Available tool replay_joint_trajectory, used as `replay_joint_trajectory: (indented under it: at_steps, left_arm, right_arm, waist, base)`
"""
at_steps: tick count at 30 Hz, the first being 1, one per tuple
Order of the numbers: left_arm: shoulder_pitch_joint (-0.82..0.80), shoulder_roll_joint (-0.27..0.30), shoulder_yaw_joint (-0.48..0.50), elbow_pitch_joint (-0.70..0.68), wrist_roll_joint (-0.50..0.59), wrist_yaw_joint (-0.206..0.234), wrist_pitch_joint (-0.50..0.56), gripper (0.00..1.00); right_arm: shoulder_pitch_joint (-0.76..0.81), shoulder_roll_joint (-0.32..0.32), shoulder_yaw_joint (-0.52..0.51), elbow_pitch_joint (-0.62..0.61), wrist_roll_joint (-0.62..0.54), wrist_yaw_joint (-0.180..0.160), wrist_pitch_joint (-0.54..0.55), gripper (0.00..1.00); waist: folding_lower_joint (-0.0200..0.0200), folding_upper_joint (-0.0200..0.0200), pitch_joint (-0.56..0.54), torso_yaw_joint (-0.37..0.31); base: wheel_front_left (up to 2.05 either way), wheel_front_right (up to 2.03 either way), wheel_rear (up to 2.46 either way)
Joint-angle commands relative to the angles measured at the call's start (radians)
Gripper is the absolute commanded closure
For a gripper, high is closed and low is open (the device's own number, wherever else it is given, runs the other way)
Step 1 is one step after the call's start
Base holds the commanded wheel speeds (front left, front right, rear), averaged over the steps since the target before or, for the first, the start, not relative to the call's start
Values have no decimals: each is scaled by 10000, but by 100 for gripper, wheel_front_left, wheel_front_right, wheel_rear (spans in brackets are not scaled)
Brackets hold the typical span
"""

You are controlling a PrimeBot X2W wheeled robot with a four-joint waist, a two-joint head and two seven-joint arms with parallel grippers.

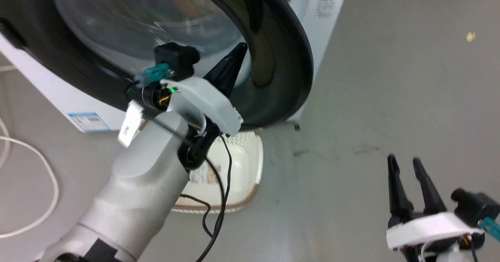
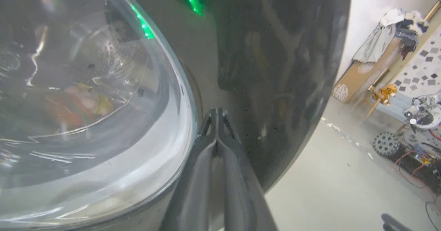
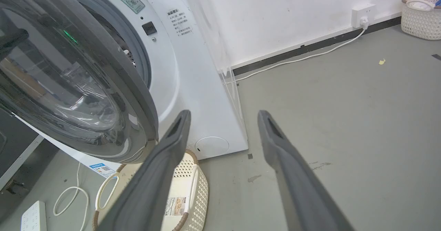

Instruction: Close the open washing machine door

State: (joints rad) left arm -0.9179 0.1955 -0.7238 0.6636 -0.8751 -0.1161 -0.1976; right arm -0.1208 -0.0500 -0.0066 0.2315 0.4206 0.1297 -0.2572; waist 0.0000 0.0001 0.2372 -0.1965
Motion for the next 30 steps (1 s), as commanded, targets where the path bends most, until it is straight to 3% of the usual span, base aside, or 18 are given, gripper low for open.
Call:
replay_joint_trajectory:
  at_steps: [1, 4, 5, 7, 12, 16, 21, 30]
  left_arm:
    - [227, 50, 110, -124, -85, -50, -191, 100]
    - [710, 278, 590, -495, -148, -3, -528, 100]
    - [1110, 518, 1126, -872, 36, 331, -618, 100]
    - [1298, 638, 1526, -1248, 295, 571, -629, 100]
    - [2915, 880, 3590, -3556, 2374, 1754, -638, 100]
    - [4233, 916, 4583, -4906, 3900, 2251, -639, 100]
    - [5886, 827, 5354, -5710, 4852, 2269, -640, 100]
    - [7887, 541, 5565, -5211, 4893, 1801, -641, 100]
  right_arm:
    - [236, -3, -6, 48, -96, 10, -45, 0]
    - [536, -3, -20, 99, -241, 10, -45, 0]
    - [724, -3, 37, 128, -317, 10, -45, 0]
    - [819, -3, 59, 122, -347, 10, -45, 0]
    - [1248, -3, 14, 88, -444, 10, -45, 0]
    - [1369, -3, -17, 40, -430, 10, -45, 0]
    - [1436, -3, 26, 39, -365, 10, -45, 0]
    - [1619, -3, -145, -106, -356, 10, -45, 0]
  waist:
    - [0, -1, -578, 344]
    - [0, -1, -1237, 615]
    - [0, -1, -1645, 744]
    - [0, -1, -1795, 823]
    - [0, -1, -2361, 1249]
    - [0, -1, -2563, 1475]
    - [0, -1, -2738, 1561]
    - [0, -1, -2815, 1584]
  base:
    - [0, 0, 0]
    - [0, 0, 0]
    - [0, 0, 0]
    - [0, 0, 0]
    - [0, 0, 0]
    - [0, 0, 0]
    - [0, 0, 0]
    - [0, 0, 0]
